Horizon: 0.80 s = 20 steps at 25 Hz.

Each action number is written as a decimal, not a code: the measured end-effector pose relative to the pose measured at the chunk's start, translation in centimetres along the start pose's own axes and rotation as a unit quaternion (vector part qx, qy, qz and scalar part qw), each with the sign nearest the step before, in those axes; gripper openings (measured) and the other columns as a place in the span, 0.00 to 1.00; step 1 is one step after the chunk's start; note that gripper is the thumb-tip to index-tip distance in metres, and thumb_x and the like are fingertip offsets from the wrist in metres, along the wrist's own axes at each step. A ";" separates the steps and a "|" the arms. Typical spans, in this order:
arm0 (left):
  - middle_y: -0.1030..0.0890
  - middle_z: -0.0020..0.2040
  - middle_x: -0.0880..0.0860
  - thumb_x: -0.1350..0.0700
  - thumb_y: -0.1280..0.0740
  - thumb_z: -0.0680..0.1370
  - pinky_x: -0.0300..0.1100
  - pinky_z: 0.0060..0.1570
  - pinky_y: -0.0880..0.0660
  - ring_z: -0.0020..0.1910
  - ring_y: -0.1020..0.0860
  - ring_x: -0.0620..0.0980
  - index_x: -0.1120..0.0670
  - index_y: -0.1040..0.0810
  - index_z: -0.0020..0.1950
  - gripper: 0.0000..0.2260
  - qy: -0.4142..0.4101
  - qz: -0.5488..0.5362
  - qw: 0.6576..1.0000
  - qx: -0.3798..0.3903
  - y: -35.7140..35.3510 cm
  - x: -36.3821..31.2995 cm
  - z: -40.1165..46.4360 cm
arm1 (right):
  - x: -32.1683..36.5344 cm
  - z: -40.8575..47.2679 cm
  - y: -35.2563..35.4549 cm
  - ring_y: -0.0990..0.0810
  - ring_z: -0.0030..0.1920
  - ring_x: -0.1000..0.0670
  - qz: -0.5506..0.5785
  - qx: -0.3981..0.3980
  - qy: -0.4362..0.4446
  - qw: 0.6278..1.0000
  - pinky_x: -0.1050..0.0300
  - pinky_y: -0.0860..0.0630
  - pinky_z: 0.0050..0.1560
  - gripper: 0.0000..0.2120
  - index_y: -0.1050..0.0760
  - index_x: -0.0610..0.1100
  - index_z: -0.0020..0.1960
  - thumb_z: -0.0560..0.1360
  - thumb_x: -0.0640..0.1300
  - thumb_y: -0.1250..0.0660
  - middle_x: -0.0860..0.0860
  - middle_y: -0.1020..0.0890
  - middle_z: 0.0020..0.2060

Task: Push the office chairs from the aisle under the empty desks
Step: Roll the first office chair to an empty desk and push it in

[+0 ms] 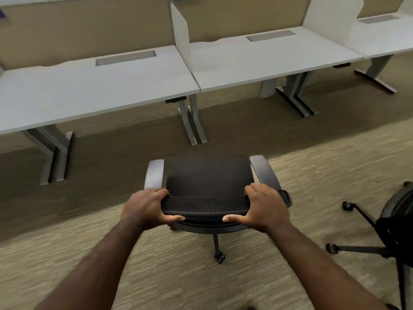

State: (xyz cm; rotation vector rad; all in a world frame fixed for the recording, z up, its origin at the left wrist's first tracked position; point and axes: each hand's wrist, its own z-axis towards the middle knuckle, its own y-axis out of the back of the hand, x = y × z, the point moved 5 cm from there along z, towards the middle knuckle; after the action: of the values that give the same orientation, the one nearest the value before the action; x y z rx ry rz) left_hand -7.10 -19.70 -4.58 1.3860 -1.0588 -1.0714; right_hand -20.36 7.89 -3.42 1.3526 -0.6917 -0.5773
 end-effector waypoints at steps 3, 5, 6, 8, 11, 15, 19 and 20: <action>0.20 0.47 0.41 0.16 0.48 0.59 0.40 0.38 0.31 0.45 0.23 0.43 0.43 0.22 0.56 0.41 0.016 -0.001 1.000 0.009 0.1 0.4 0.2 | -0.6 1.4 0.0 0.28 0.44 0.50 0.009 0.025 0.025 0.999 0.51 0.30 0.47 0.43 0.33 0.51 0.45 0.57 0.88 0.52 0.55 0.31 0.41; 0.20 0.47 0.42 0.15 0.50 0.59 0.40 0.39 0.30 0.45 0.23 0.44 0.43 0.22 0.56 0.43 0.030 -0.002 1.000 0.009 0.2 0.5 0.2 | -0.8 2.1 0.0 0.29 0.46 0.50 0.010 0.036 0.035 0.999 0.51 0.31 0.48 0.45 0.30 0.50 0.48 0.58 0.88 0.54 0.54 0.29 0.43; 0.20 0.47 0.42 0.15 0.49 0.59 0.41 0.40 0.29 0.45 0.23 0.45 0.44 0.22 0.57 0.43 0.034 -0.002 0.999 0.007 0.3 0.5 0.1 | -0.8 2.3 -0.1 0.29 0.47 0.49 0.012 0.039 0.038 0.998 0.51 0.30 0.49 0.46 0.29 0.49 0.49 0.58 0.88 0.55 0.53 0.28 0.44; 0.18 0.49 0.44 0.15 0.48 0.60 0.43 0.46 0.27 0.48 0.22 0.47 0.45 0.21 0.59 0.44 0.033 -0.007 0.999 0.020 0.5 0.3 0.1 | -0.7 2.7 -0.2 0.28 0.49 0.48 0.019 0.049 0.049 0.997 0.48 0.29 0.52 0.49 0.28 0.49 0.51 0.57 0.88 0.56 0.52 0.26 0.46; 0.19 0.52 0.44 0.15 0.49 0.60 0.44 0.49 0.28 0.50 0.22 0.45 0.45 0.22 0.61 0.45 0.039 -0.073 0.993 0.090 1.0 0.4 0.7 | -1.4 4.1 -0.1 0.25 0.48 0.48 0.062 0.090 0.048 0.993 0.49 0.29 0.48 0.46 0.29 0.51 0.47 0.57 0.88 0.57 0.53 0.26 0.43; 0.18 0.43 0.42 0.15 0.45 0.58 0.42 0.43 0.25 0.43 0.21 0.39 0.43 0.20 0.46 0.38 0.090 -0.182 0.962 0.184 1.8 1.0 4.5 | -4.9 8.6 -0.4 0.22 0.43 0.53 0.180 0.186 -0.055 0.964 0.52 0.25 0.43 0.42 0.27 0.52 0.45 0.60 0.86 0.56 0.54 0.20 0.39; 0.19 0.46 0.44 0.22 0.40 0.65 0.47 0.50 0.23 0.46 0.22 0.42 0.45 0.21 0.48 0.29 0.080 -0.180 0.961 0.193 0.7 0.3 10.8 | -9.5 12.3 -2.2 0.22 0.43 0.52 0.189 0.205 -0.130 0.952 0.51 0.23 0.48 0.26 0.27 0.52 0.43 0.72 0.75 0.44 0.53 0.20 0.41; 0.19 0.48 0.45 0.26 0.38 0.69 0.48 0.51 0.23 0.46 0.22 0.43 0.46 0.21 0.50 0.26 0.067 -0.175 0.964 0.186 0.3 -0.1 12.7 | -10.8 12.9 -2.8 0.21 0.44 0.51 0.186 0.201 -0.147 0.951 0.50 0.23 0.49 0.23 0.27 0.52 0.44 0.74 0.72 0.41 0.52 0.19 0.42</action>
State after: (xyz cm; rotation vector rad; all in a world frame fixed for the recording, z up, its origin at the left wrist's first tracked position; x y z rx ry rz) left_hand -19.58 -22.23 -5.02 1.9774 -0.9693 -1.0409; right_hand -37.16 6.72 -6.36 1.4698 -1.3309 -0.3424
